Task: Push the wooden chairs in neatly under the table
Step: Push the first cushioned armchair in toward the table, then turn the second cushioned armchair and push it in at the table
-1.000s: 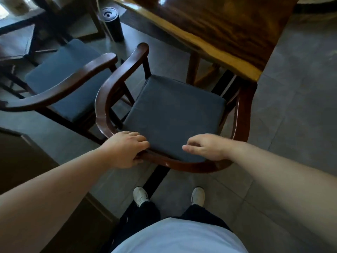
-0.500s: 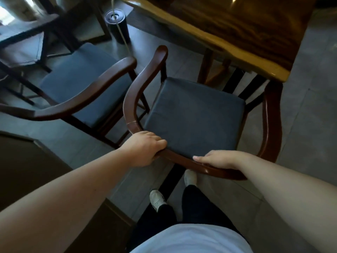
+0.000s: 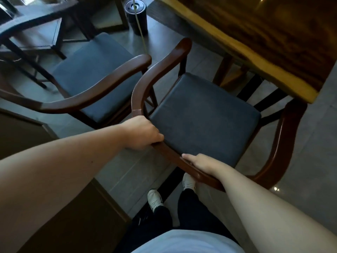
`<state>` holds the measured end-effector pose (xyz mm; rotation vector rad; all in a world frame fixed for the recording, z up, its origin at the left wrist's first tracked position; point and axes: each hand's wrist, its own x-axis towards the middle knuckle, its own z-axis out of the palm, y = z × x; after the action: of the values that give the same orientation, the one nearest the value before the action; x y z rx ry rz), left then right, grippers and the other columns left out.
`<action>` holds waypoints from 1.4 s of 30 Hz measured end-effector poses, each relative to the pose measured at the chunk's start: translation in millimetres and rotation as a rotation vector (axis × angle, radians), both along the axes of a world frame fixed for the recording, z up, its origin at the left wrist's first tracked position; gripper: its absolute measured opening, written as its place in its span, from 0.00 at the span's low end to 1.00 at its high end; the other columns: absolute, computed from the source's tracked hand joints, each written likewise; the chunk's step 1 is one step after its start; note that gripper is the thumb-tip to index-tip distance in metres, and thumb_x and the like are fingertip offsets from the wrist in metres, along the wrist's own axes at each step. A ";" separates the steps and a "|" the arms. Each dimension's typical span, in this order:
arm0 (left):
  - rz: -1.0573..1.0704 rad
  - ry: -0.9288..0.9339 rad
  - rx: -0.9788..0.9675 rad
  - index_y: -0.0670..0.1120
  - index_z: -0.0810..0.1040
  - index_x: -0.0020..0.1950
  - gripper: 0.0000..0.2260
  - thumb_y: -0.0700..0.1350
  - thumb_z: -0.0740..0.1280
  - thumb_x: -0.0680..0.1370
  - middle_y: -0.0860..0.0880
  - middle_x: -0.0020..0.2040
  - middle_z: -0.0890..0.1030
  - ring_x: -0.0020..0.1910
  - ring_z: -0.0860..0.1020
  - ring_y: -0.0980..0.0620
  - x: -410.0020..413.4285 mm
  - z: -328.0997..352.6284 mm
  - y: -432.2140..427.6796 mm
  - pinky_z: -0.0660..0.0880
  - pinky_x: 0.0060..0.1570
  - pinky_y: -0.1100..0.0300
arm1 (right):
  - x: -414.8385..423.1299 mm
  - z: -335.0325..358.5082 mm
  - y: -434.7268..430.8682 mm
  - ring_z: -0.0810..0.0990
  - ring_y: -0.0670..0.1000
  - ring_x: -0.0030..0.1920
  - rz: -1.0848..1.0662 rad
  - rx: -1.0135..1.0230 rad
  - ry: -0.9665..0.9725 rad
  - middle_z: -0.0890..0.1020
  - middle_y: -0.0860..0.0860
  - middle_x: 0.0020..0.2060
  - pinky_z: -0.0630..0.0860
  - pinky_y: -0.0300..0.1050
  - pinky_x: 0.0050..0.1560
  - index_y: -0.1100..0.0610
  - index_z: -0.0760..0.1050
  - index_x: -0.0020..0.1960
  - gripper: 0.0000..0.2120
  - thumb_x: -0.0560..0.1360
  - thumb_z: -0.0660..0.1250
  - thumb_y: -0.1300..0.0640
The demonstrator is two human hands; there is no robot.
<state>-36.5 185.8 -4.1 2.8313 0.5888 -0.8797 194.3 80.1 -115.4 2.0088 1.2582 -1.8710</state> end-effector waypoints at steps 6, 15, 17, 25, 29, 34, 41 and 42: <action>0.141 -0.091 0.060 0.54 0.77 0.56 0.09 0.48 0.65 0.76 0.54 0.51 0.81 0.54 0.77 0.49 -9.9 -3.2 51.4 0.76 0.50 0.51 | -16.9 0.2 47.4 0.84 0.60 0.30 -0.085 -0.110 0.081 0.85 0.63 0.33 0.77 0.43 0.28 0.63 0.82 0.41 0.40 0.67 0.57 0.25; 0.169 -0.128 0.035 0.56 0.78 0.56 0.09 0.49 0.66 0.76 0.56 0.51 0.81 0.56 0.77 0.51 -16.7 -9.7 62.1 0.75 0.55 0.51 | -28.2 3.5 56.8 0.82 0.58 0.28 -0.121 -0.123 0.105 0.83 0.61 0.29 0.79 0.46 0.32 0.62 0.80 0.38 0.36 0.74 0.56 0.29; 0.196 -0.140 0.029 0.56 0.78 0.57 0.09 0.49 0.65 0.77 0.56 0.53 0.81 0.57 0.76 0.52 -16.6 -9.9 58.2 0.73 0.59 0.51 | -28.5 6.9 56.0 0.82 0.58 0.28 -0.118 -0.141 0.121 0.83 0.61 0.29 0.80 0.47 0.34 0.62 0.80 0.38 0.35 0.76 0.56 0.31; 0.355 -0.091 0.184 0.51 0.69 0.66 0.20 0.46 0.65 0.75 0.48 0.64 0.75 0.66 0.71 0.46 -33.0 19.3 44.0 0.71 0.63 0.47 | -18.5 37.0 88.5 0.78 0.57 0.59 0.230 0.335 -0.192 0.79 0.55 0.61 0.72 0.49 0.52 0.53 0.70 0.67 0.27 0.77 0.59 0.34; 0.467 -0.120 0.303 0.51 0.67 0.69 0.20 0.51 0.63 0.77 0.47 0.68 0.73 0.68 0.69 0.46 -47.2 50.1 35.9 0.68 0.66 0.47 | -28.9 78.3 122.0 0.77 0.56 0.59 0.396 0.625 -0.243 0.74 0.52 0.67 0.72 0.51 0.44 0.46 0.59 0.73 0.30 0.76 0.57 0.33; 0.572 -0.135 0.439 0.49 0.66 0.70 0.23 0.54 0.63 0.77 0.45 0.68 0.73 0.68 0.69 0.43 -74.7 83.3 24.5 0.68 0.67 0.47 | -69.0 122.1 157.7 0.76 0.57 0.62 0.577 0.880 -0.147 0.73 0.53 0.67 0.74 0.54 0.50 0.46 0.55 0.74 0.32 0.76 0.61 0.36; 0.820 -0.150 0.525 0.49 0.68 0.70 0.24 0.54 0.64 0.76 0.47 0.67 0.74 0.67 0.70 0.46 -147.3 97.4 -1.2 0.68 0.67 0.50 | -134.2 138.5 177.9 0.74 0.57 0.63 0.763 0.962 -0.077 0.71 0.52 0.68 0.75 0.56 0.56 0.46 0.54 0.76 0.36 0.74 0.64 0.36; 0.849 -0.150 0.528 0.49 0.67 0.70 0.24 0.55 0.64 0.76 0.47 0.67 0.74 0.68 0.70 0.46 -158.9 97.3 -2.6 0.68 0.67 0.50 | -144.9 138.6 179.5 0.74 0.57 0.64 0.792 0.979 -0.073 0.70 0.52 0.68 0.75 0.55 0.56 0.47 0.54 0.76 0.37 0.74 0.64 0.35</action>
<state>-195.4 183.2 93.2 2.5195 2.0136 -0.3704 49.4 259.5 23.3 1.3652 2.7297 -0.8354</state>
